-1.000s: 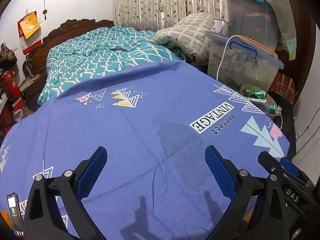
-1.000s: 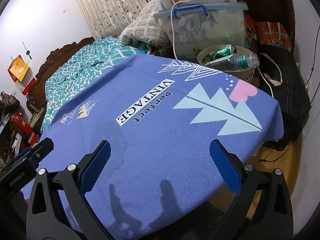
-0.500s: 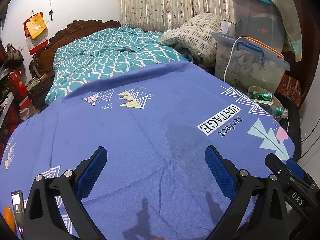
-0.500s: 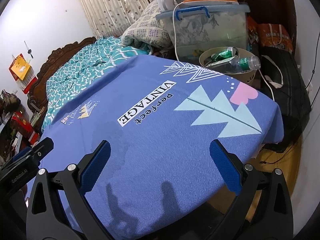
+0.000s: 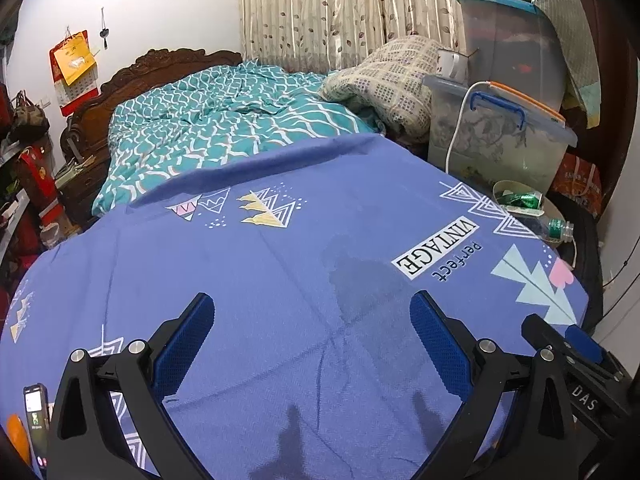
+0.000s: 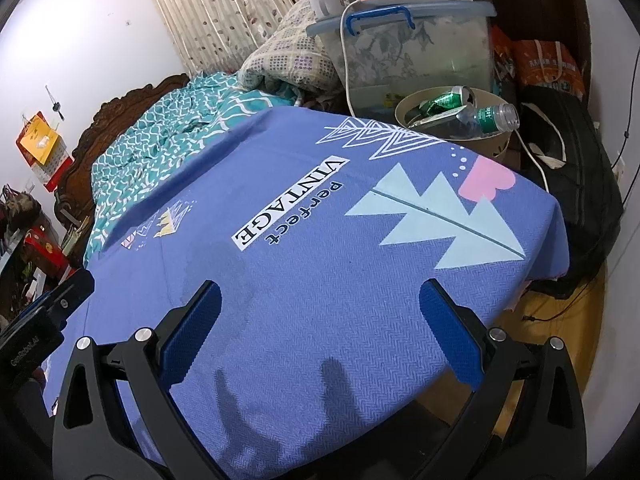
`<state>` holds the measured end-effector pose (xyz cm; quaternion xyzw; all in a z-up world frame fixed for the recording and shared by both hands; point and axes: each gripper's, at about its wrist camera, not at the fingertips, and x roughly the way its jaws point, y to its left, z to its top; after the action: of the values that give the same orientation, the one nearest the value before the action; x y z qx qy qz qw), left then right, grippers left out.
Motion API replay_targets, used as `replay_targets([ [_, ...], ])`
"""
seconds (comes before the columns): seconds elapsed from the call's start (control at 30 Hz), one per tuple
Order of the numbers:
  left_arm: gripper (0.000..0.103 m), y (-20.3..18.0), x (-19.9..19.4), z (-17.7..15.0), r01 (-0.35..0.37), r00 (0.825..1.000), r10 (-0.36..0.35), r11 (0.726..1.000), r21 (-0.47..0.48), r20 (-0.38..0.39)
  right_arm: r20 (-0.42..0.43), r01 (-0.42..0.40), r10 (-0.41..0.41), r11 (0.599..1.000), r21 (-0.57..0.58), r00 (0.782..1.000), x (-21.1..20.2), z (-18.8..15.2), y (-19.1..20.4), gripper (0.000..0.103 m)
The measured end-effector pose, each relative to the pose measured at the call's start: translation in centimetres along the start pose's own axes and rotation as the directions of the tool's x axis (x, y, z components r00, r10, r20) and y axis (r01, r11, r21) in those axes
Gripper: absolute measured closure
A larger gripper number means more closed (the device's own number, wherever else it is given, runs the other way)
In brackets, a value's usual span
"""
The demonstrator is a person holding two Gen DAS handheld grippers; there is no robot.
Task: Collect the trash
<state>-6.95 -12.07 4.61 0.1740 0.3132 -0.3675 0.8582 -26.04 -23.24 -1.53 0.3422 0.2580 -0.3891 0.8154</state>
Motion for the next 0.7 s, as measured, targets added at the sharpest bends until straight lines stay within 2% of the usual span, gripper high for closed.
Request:
replay_targets([
  [0.23,0.009,-0.13,-0.28,0.01,0.019,1.000,-0.019,1.000,-0.016,-0.004,0.007,-0.001,0.001,1.000,-0.007,1.000,-0.35,0.23,0.25,0.005],
  [0.4,0.009,-0.08,-0.39,-0.08,-0.004,1.000,0.004,1.000,-0.024,0.006,0.015,0.003,-0.003,1.000,-0.006,1.000,-0.62,0.29,0.14,0.005],
  [0.7,0.008,-0.47,-0.34,-0.20,-0.008,1.000,0.008,1.000,0.010,0.003,0.014,0.001,-0.001,1.000,-0.008,1.000,-0.61,0.28,0.15,0.005],
])
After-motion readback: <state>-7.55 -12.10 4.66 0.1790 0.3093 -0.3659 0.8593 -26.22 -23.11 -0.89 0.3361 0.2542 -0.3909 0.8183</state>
